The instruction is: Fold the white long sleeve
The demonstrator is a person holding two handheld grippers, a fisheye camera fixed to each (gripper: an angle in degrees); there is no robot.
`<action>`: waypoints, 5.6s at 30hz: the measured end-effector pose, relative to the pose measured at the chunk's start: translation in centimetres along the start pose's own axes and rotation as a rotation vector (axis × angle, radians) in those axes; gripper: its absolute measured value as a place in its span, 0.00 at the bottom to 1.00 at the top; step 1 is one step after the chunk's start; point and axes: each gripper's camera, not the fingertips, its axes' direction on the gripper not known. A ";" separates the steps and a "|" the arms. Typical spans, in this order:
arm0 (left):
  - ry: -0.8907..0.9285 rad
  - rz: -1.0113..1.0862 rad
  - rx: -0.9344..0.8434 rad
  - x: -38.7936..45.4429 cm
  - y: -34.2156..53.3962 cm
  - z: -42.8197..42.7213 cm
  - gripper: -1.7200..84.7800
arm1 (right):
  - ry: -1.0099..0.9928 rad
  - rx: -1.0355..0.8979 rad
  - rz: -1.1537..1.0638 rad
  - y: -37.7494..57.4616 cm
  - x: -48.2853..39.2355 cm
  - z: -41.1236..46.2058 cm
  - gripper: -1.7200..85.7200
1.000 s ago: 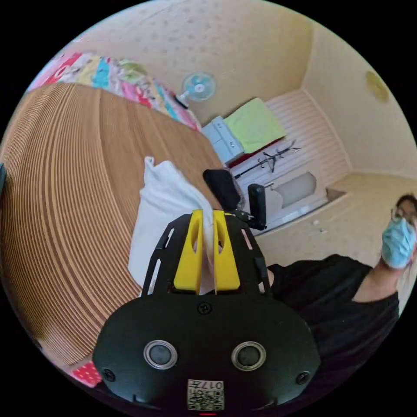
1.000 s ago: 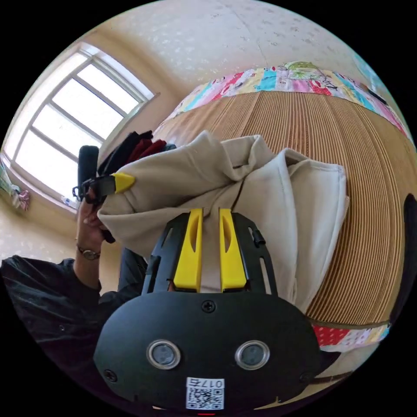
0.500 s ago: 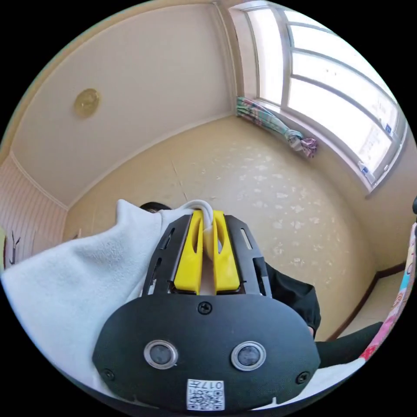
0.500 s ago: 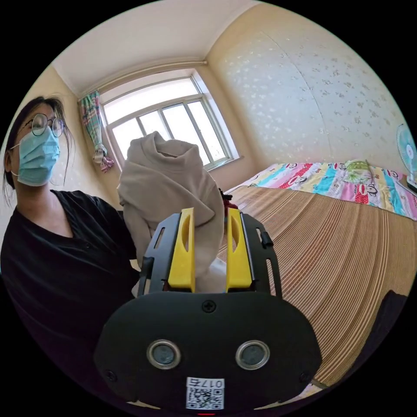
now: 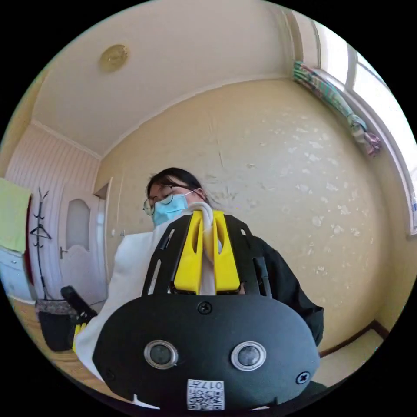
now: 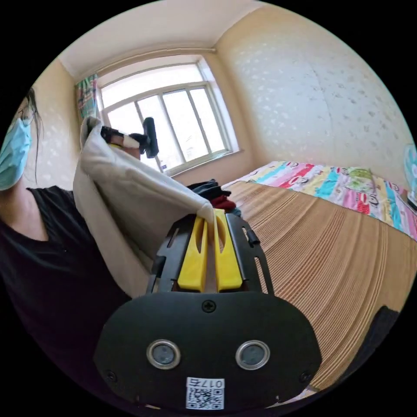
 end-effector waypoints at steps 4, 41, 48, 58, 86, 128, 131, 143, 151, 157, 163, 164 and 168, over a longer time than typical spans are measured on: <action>-0.823 -0.012 -0.305 10.0 -2.3 -1.2 0.06 | 0.179 0.323 0.005 -2.0 -4.1 -9.1 0.07; -1.594 -1.187 -0.837 -32.8 37.8 -6.8 0.07 | 0.477 -0.803 0.401 6.7 29.4 30.1 0.09; -1.479 -1.270 -0.626 -24.0 42.6 0.0 0.01 | 0.551 -0.697 0.453 12.1 23.3 23.4 0.04; -1.723 -1.103 -0.858 -11.7 37.1 -0.5 0.15 | 0.405 -0.520 0.606 12.9 23.7 18.3 0.03; -1.465 -0.714 0.167 1.5 23.3 -4.6 0.05 | -0.025 -0.356 -0.206 -8.1 4.2 37.1 0.13; -1.588 -1.229 0.330 -6.5 46.1 -32.1 0.15 | 0.226 -0.064 0.804 3.9 49.4 12.6 0.13; -1.685 -1.123 0.242 -8.5 43.5 -31.4 0.18 | 0.230 0.064 0.894 4.0 49.7 9.6 0.17; -1.549 -0.976 0.180 -12.4 42.4 -34.1 0.05 | -0.014 0.063 0.548 -6.9 48.6 6.9 0.05; -1.547 -1.116 0.373 -8.9 47.4 -38.8 0.05 | 0.148 -0.135 0.861 -2.3 57.2 10.8 0.05; -1.644 -1.152 0.382 -6.4 45.4 -34.0 0.08 | 0.279 -0.189 0.838 -0.7 53.2 8.0 0.04; -1.604 -1.208 -0.140 -6.6 44.8 -20.6 0.09 | 0.575 -0.262 0.748 3.1 41.9 0.1 0.03; -1.564 -1.297 -0.221 -6.7 46.3 -18.8 0.09 | 0.591 -0.237 0.837 5.4 41.1 -2.4 0.03; -1.581 -1.321 -0.155 -3.6 48.3 -15.4 0.08 | 0.418 0.132 1.172 14.6 39.6 -12.0 0.06</action>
